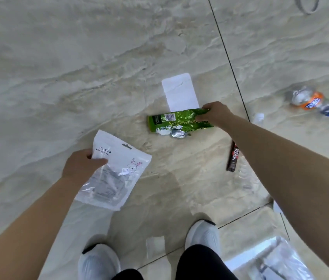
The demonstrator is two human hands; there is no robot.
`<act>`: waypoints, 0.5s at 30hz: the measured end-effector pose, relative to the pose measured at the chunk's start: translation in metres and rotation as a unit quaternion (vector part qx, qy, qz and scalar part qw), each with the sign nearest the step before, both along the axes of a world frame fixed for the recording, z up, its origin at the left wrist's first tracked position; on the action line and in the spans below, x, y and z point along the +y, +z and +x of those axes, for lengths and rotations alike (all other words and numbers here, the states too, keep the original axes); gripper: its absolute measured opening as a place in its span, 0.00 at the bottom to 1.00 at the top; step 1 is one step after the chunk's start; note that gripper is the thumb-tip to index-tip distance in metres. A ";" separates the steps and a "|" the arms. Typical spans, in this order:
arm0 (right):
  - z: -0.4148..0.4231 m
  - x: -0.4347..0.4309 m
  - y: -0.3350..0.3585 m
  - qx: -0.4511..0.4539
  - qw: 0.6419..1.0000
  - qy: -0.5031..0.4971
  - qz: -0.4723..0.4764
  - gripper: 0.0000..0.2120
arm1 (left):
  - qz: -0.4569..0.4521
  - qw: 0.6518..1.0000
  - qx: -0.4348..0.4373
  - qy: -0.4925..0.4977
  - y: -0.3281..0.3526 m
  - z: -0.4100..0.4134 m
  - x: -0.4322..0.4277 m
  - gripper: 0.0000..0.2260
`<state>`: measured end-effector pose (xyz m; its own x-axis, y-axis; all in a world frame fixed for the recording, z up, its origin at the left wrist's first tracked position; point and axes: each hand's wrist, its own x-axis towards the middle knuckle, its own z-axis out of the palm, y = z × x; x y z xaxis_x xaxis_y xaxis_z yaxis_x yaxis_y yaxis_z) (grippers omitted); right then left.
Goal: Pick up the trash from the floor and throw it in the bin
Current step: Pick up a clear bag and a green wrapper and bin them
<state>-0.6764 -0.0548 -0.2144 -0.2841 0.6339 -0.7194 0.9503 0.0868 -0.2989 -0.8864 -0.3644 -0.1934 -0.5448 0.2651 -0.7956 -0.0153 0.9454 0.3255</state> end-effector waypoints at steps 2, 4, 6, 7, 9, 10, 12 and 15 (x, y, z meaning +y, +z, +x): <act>0.006 -0.011 0.009 0.068 0.988 -0.129 -0.057 0.16 | 0.038 0.996 -0.018 0.078 0.014 0.004 -0.005 0.07; 0.009 -0.028 0.027 0.106 0.973 -0.189 -0.085 0.15 | 0.063 0.984 -0.035 0.161 0.037 0.011 -0.012 0.09; 0.006 -0.045 0.055 0.137 0.959 -0.221 -0.109 0.12 | 0.079 0.969 -0.051 0.229 0.065 0.020 -0.019 0.14; 0.003 -0.051 0.069 0.156 0.951 -0.234 -0.126 0.08 | 0.088 0.961 -0.059 0.257 0.078 0.024 -0.023 0.15; -0.009 -0.063 0.106 0.183 0.945 -0.223 -0.154 0.05 | 0.102 0.942 -0.068 0.313 0.113 0.031 -0.032 0.15; -0.016 -0.070 0.126 0.186 0.946 -0.208 -0.165 0.05 | 0.107 0.933 -0.071 0.335 0.133 0.033 -0.038 0.15; -0.030 -0.081 0.163 0.194 0.946 -0.182 -0.185 0.04 | 0.122 0.918 -0.074 0.370 0.170 0.040 -0.050 0.16; -0.054 -0.101 0.221 0.204 0.939 -0.154 -0.229 0.04 | 0.128 0.892 -0.065 0.428 0.231 0.040 -0.075 0.15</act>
